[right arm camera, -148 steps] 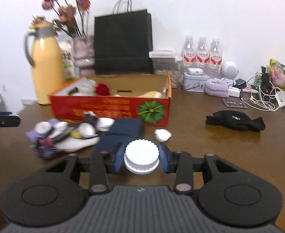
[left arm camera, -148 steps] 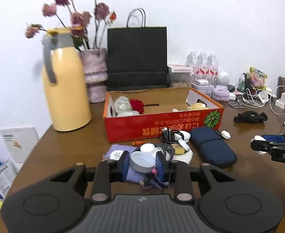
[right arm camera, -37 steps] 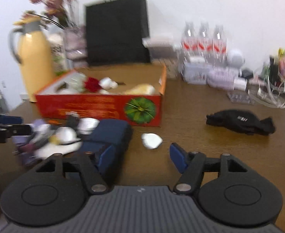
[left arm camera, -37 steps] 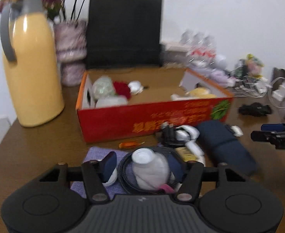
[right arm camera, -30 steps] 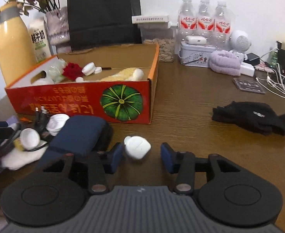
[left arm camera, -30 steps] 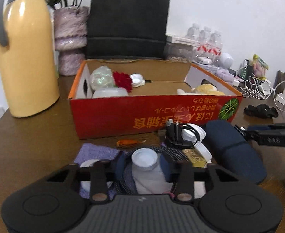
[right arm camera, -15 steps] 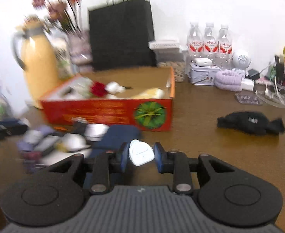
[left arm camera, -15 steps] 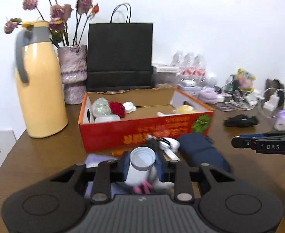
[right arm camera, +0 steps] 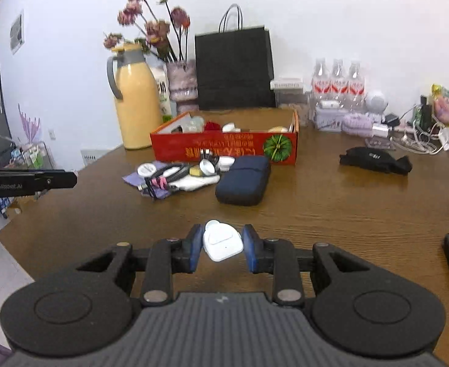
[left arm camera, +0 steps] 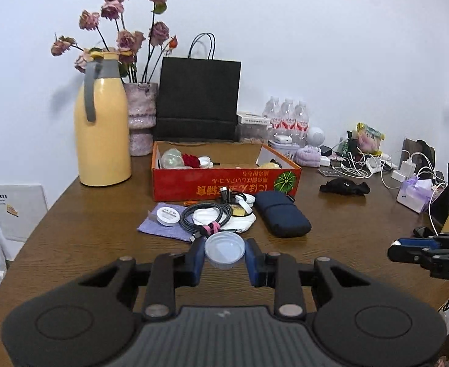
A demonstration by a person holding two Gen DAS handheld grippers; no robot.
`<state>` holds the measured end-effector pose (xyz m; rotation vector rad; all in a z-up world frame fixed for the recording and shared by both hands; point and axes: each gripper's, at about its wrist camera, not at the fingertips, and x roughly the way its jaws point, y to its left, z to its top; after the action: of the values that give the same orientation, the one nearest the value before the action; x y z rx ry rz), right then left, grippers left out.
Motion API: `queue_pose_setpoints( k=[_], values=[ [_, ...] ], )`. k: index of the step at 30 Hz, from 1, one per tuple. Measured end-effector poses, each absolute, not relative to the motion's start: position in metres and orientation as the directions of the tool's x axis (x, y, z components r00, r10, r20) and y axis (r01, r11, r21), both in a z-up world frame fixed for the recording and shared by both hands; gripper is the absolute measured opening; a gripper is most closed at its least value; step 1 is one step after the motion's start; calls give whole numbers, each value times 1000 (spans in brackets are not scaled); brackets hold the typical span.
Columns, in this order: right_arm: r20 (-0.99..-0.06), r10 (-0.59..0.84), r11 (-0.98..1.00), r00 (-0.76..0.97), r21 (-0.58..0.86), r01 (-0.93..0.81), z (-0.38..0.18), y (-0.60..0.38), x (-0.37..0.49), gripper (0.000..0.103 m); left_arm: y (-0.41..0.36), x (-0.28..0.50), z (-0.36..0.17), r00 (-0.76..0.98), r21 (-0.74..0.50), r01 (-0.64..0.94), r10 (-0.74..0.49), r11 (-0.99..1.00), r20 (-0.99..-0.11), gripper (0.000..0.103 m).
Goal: Organize objects
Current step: 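Grasp a small white cap with the right tool while the left grasps a round lid, then drop the white cap into the box with the right tool while the left drops the lid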
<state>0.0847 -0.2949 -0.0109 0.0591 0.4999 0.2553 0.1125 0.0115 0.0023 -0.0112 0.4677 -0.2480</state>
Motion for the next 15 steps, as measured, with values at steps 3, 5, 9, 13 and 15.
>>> queue_pose_setpoints(
  k=[3, 5, 9, 13, 15],
  values=[
    [-437, 249, 968, 864, 118, -220, -6, -297, 78, 29, 11, 111, 3, 865, -62, 237, -240, 969, -440, 27],
    [-423, 250, 968, 871, 120, -220, -5, -300, 77, 29, 9, 116, 3, 867, -64, 239, -242, 969, -436, 27],
    [-426, 262, 965, 866, 142, -223, -3, -304, 92, 29, 7, 135, 4, 868, -71, 245, -251, 967, -429, 27],
    [-407, 295, 956, 865, 116, -271, 6, -301, 122, 29, 8, 177, 11, 873, -68, 273, -277, 960, -401, 27],
    [-393, 328, 945, 859, 117, -307, 13, -300, 149, 29, 5, 215, 13, 865, -84, 277, -287, 957, -411, 27]
  ],
)
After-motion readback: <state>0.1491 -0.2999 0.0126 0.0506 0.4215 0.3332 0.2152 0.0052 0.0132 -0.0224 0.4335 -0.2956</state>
